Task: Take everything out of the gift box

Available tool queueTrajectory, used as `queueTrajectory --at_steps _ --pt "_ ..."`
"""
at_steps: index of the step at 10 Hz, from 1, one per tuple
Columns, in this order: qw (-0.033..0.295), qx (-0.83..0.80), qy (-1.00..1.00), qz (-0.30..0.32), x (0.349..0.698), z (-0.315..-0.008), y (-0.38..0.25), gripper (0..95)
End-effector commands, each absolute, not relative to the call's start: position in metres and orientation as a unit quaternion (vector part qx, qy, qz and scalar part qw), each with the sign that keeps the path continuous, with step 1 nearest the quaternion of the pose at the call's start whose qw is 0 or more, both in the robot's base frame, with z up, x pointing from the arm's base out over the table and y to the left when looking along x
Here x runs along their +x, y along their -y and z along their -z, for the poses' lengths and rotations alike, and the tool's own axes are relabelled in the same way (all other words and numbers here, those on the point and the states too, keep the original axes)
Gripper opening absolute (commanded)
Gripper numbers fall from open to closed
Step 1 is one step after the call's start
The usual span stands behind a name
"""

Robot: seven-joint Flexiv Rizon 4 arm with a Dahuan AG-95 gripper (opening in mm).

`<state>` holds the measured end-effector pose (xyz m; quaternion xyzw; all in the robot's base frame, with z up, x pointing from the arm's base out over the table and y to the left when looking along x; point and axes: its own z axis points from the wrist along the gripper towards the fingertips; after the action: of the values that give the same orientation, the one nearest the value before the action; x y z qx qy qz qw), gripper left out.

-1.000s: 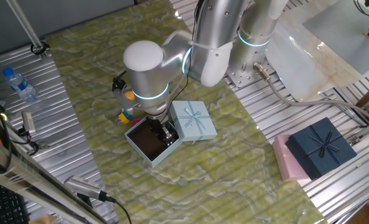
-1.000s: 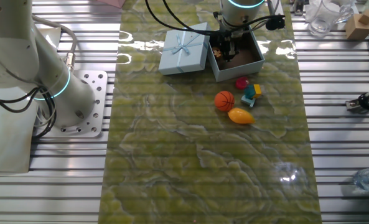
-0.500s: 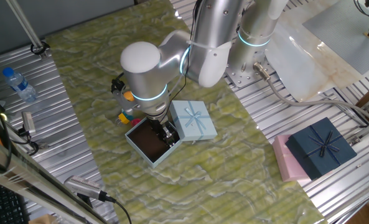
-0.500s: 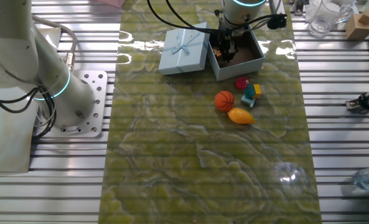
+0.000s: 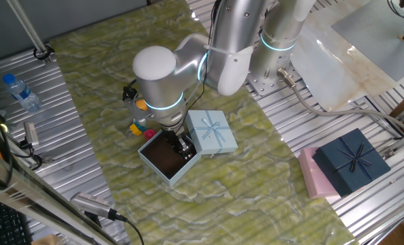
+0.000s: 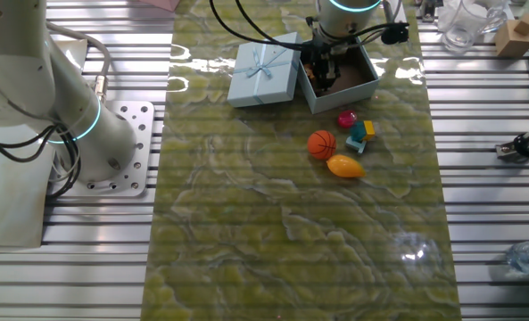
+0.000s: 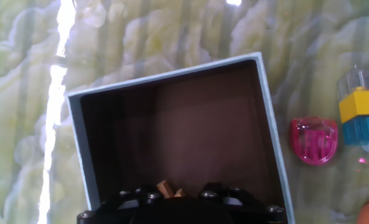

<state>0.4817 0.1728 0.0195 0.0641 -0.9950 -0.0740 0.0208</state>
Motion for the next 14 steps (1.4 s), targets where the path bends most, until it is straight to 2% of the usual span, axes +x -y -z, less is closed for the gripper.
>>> queueTrajectory --at_steps 1,14 --pt "0.021 0.058 0.994 0.089 0.481 -0.018 -0.173 38.0" --pt "0.03 0.041 0.992 0.113 0.476 -0.017 -0.184 38.0"
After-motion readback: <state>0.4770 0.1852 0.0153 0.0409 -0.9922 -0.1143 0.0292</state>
